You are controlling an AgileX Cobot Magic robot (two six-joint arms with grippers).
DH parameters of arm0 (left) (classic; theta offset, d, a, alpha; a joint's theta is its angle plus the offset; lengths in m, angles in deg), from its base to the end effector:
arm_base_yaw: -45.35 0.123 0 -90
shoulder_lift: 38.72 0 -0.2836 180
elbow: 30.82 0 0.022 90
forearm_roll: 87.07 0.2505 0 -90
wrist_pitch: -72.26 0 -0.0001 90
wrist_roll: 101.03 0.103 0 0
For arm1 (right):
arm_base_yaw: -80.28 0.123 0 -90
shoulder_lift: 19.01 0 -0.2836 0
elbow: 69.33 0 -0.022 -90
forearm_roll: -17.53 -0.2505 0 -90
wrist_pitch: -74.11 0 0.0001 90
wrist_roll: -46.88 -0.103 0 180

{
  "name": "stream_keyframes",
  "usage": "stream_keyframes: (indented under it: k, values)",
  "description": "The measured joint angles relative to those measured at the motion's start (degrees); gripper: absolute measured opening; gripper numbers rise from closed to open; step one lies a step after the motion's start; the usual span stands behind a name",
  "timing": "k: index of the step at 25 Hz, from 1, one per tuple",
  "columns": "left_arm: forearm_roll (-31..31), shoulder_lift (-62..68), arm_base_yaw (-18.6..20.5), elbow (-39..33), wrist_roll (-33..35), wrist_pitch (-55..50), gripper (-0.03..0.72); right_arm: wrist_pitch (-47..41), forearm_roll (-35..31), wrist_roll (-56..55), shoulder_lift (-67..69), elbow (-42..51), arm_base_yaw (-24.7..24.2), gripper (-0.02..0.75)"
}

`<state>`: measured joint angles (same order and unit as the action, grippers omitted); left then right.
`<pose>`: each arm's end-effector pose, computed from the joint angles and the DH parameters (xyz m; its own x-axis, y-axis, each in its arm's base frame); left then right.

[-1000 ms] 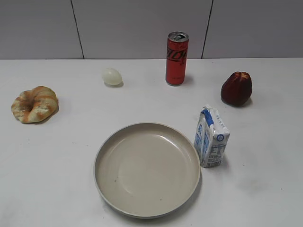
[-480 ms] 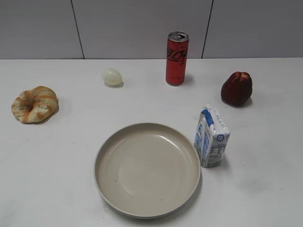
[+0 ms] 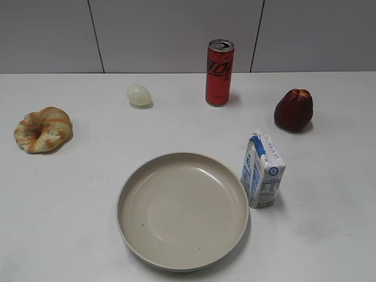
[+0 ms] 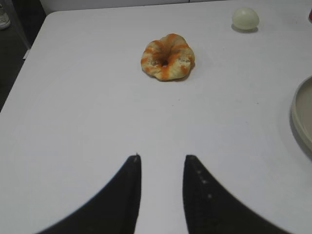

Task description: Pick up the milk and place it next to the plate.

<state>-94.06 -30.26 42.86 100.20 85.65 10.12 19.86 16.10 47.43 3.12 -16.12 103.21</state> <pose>0.0074 -0.0114 0.2677 -0.4815 0.0800 -0.8728 0.1657 0.9862 -0.0010 0.0483 0.0227 0.2488 -0.5888 -0.2437 -0.7706 -0.4010 0.9159 0.0167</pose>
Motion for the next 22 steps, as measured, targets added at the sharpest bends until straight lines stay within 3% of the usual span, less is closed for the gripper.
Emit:
stream_keyframes:
  k: [9,22]
  values:
    - [0.00,0.00,0.00,0.00,0.00,0.00,0.229,0.14,0.00,-0.04,-12.44,0.00,-20.03,0.582]
    - [0.00,0.00,0.00,0.00,0.00,0.00,0.230,0.14,0.00,0.02,-14.56,0.07,-22.03,0.582]
